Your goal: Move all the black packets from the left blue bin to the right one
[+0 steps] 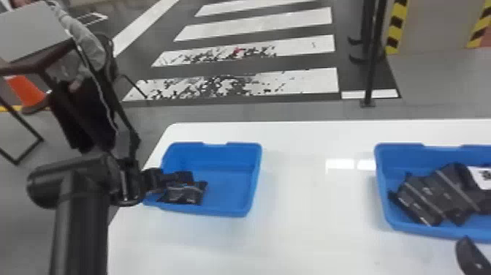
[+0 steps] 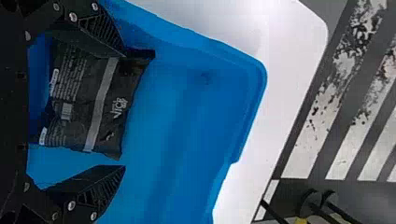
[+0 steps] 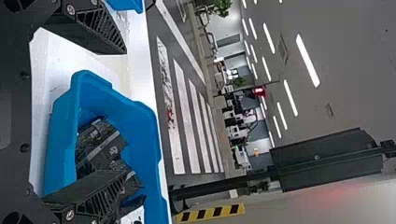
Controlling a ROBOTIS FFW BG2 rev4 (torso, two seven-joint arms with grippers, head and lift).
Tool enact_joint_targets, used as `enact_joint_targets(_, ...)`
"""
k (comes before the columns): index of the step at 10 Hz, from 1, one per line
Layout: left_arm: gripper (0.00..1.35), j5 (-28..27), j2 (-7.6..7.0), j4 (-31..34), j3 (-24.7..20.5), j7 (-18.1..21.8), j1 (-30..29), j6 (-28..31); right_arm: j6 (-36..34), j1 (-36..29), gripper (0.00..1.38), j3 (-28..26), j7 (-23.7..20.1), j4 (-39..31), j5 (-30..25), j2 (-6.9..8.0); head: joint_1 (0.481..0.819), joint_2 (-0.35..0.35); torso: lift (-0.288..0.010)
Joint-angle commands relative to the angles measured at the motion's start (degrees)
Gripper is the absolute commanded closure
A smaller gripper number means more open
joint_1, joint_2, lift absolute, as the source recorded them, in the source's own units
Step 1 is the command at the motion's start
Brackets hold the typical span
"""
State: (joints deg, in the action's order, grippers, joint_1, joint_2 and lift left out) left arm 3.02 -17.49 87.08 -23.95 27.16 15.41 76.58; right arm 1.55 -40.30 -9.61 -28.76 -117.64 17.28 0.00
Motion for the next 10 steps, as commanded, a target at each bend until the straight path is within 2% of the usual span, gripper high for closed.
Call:
enact_joint_targets(1,0.32,-1.5,0.0,-1.6,0.5,-0.1,0.8,4.0,0.0,0.4,0.11,0.1,-0.2,0.7,0.3,0.05,0.695,0.295,-0.121)
enact_joint_targets(2,0.64,-1.5,-0.09,-3.2,0.8,-0.1,1.7,6.8,-0.1,0.5,0.11,0.1,-0.2,1.0,0.5,0.05,0.695,0.297,-0.121)
enact_joint_targets(3,1.04,-1.7,-0.27,-3.8,1.7,-0.1,2.2,7.9,-0.1,0.7,0.11,0.1,-0.2,1.1,0.9,0.05,0.695,0.298,-0.121)
enact_joint_targets(4,1.19,-2.1,-0.36,-3.8,2.2,-0.1,2.2,8.6,-0.3,0.7,0.11,0.1,-0.3,1.3,1.3,0.05,0.695,0.294,-0.121)
enact_joint_targets(6,1.2,-1.9,-0.62,-3.6,2.6,0.4,1.6,6.8,-0.3,0.5,0.11,0.1,-0.6,1.3,2.0,0.05,0.695,0.29,-0.121)
enact_joint_targets(7,1.2,-0.5,-0.71,-3.1,2.7,2.0,1.0,3.6,-0.3,0.4,0.11,0.0,-0.8,1.1,2.3,0.05,0.695,0.29,-0.121)
enact_joint_targets(10,1.2,6.5,0.08,8.6,3.5,3.9,-3.5,-1.6,-0.4,0.4,0.11,0.0,-0.9,0.9,2.5,0.05,0.695,0.256,-0.121)
